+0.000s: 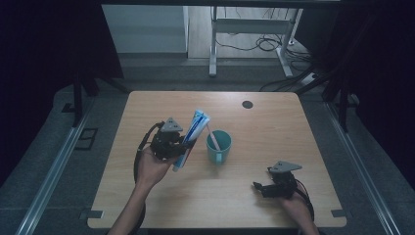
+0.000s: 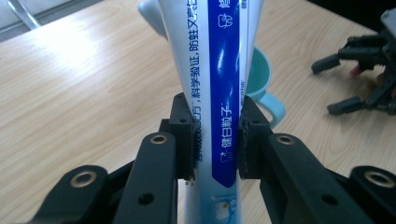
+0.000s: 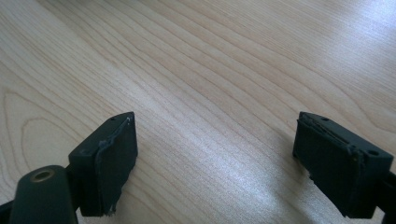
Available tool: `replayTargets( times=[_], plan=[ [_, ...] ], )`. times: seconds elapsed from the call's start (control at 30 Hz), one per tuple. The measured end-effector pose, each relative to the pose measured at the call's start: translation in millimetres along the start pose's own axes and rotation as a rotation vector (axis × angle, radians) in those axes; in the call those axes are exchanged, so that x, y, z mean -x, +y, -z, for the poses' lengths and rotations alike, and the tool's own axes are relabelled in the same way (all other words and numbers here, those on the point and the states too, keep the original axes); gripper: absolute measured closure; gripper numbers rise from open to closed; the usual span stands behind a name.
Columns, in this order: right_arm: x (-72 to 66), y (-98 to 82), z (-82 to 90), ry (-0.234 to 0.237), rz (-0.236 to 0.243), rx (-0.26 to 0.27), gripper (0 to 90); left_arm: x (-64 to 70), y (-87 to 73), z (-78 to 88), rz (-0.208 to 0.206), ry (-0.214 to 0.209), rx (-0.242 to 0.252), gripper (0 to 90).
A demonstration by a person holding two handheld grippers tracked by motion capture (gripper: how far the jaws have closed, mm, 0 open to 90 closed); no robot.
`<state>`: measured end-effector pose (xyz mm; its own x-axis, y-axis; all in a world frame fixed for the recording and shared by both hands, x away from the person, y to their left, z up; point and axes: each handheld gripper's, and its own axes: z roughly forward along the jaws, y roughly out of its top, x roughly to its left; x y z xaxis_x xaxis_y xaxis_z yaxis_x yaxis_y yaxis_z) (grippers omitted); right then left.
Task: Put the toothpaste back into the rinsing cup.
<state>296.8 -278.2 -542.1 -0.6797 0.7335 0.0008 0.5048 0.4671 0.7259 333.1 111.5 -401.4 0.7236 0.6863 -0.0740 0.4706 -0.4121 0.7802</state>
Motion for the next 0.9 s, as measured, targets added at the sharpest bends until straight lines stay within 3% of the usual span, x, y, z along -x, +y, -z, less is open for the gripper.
replayTargets(
  times=[0.9],
  plan=[
    [0.0,0.0,0.1,0.0,0.0,-0.001,13.9,16.2,40.6,-22.2,-0.006,0.004,0.127,72.6]
  ],
)
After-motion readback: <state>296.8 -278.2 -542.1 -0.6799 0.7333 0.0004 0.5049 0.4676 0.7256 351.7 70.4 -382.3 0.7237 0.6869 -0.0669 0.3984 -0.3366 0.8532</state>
